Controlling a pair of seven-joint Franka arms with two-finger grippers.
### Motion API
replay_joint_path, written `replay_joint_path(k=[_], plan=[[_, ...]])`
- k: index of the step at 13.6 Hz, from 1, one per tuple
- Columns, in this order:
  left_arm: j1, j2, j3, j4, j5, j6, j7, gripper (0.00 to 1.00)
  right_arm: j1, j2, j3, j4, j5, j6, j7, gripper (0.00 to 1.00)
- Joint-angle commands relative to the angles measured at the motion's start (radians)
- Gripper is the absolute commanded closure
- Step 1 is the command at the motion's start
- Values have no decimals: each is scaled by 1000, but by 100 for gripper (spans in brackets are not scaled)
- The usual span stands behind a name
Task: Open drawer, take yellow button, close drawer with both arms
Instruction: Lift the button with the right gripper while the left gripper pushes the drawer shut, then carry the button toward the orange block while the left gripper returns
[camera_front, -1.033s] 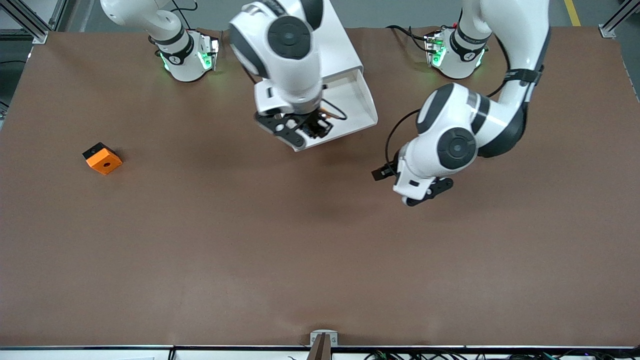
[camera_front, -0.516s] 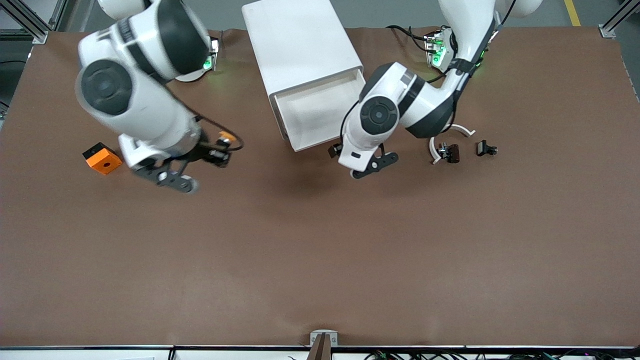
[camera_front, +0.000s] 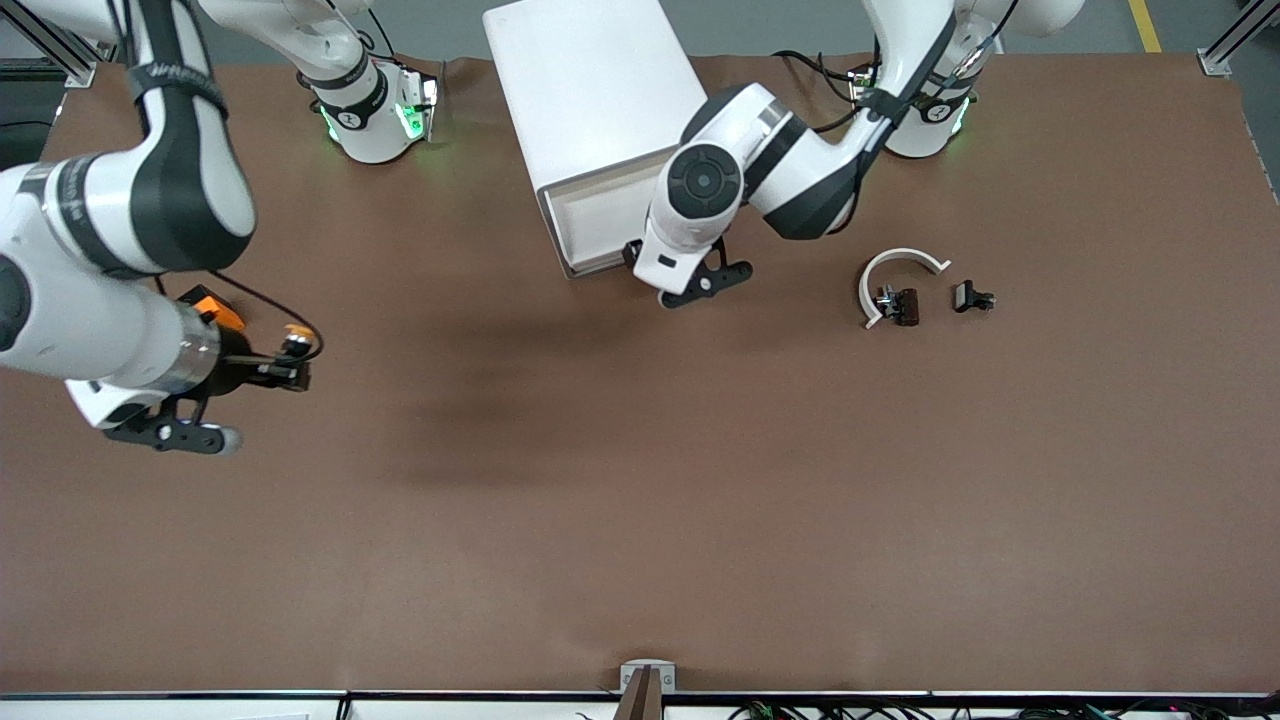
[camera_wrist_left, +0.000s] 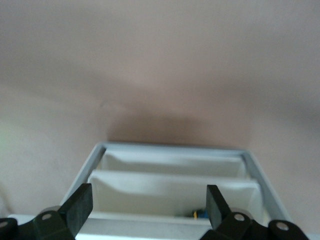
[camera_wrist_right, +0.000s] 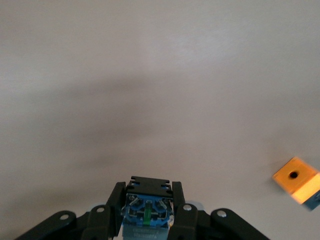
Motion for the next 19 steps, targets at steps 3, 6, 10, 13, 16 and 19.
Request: replay_joint_path(k=[3,6,10,13,16,19], plan=[[0,-37,-105,-67,-33,9,-90,0,-136,-28,21,-220,-43,228,-160,100],[0,-33,-117,-66,-57,10,-110,0,-212,-2,21,-274,-46,360,-242,100],[79,-101,-103,-53,-39,-64,-109,0,-255,71,19,-278,-67,469,-277,100],[206,-151,-105,-31,74,-79,-100,0,-306,154,19,-326,-75,680,-380,100],[306,-161,-105,3,222,-86,-97,0,-329,222,21,-357,-75,798,-408,100],[427,-159,-105,64,297,-113,6,0,-332,236,22,-356,-74,804,-408,100]])
